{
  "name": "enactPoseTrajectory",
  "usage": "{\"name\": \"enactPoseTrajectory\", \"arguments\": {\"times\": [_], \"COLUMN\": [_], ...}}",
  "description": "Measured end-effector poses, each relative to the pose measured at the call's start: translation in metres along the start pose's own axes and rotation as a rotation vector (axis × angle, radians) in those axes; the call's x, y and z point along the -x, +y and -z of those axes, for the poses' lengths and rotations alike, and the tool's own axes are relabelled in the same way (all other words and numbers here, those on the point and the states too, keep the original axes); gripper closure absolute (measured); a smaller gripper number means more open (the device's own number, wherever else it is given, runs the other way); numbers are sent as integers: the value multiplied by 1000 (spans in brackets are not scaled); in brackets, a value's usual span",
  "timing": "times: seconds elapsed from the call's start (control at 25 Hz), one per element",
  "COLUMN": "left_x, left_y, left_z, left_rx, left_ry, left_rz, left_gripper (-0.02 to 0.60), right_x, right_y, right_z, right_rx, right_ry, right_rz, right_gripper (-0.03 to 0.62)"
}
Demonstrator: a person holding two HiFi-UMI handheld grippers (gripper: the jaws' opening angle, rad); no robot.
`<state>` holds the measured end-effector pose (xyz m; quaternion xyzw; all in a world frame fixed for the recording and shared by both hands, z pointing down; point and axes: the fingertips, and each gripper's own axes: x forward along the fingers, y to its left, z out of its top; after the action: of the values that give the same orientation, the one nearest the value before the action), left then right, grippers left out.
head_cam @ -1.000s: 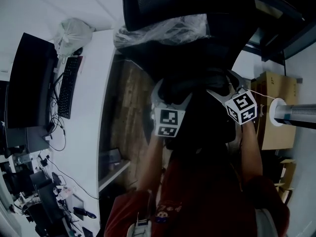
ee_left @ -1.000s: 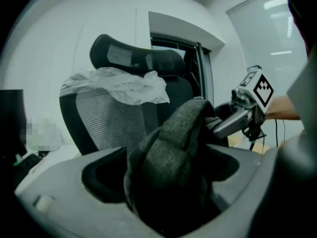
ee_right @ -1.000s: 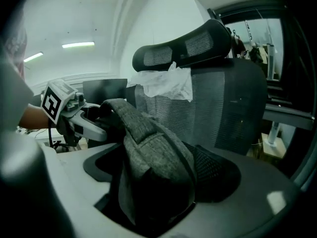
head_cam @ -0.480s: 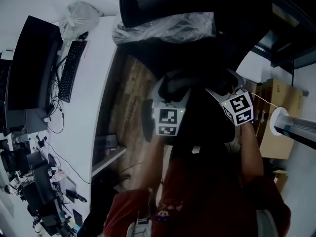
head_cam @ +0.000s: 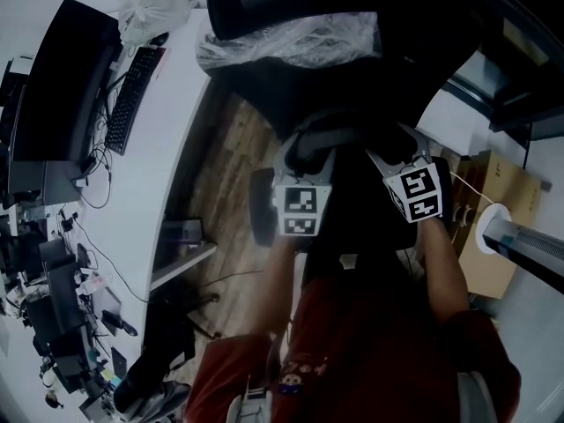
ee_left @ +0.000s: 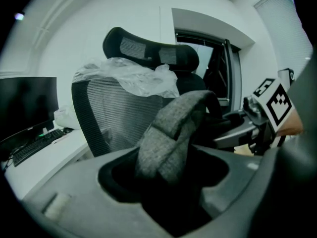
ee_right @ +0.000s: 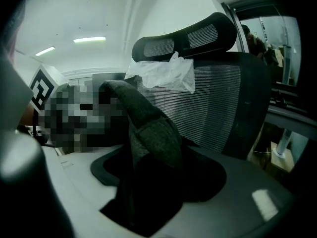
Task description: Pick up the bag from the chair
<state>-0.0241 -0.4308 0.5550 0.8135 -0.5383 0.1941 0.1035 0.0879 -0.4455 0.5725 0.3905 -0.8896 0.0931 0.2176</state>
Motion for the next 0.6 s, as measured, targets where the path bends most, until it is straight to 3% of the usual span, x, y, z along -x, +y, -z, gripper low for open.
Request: {"name": "enactPoseTrajectory", "arguments": {"times": [0.32, 0.6], "left_x": [25, 50], "left_y": [-3, -7], "left_z": [8, -11], "left_rx": [36, 19], "left_ry": [12, 1], "left_rz": [-47, -72], "left_gripper": [331, 339], "right_x": [11, 32], "right_y": [25, 39], "right_z": [0, -17], "right_rx": [33, 36], "right_ry": [33, 34], "right_rz": [-52, -58], "right_gripper": [385, 410]}}
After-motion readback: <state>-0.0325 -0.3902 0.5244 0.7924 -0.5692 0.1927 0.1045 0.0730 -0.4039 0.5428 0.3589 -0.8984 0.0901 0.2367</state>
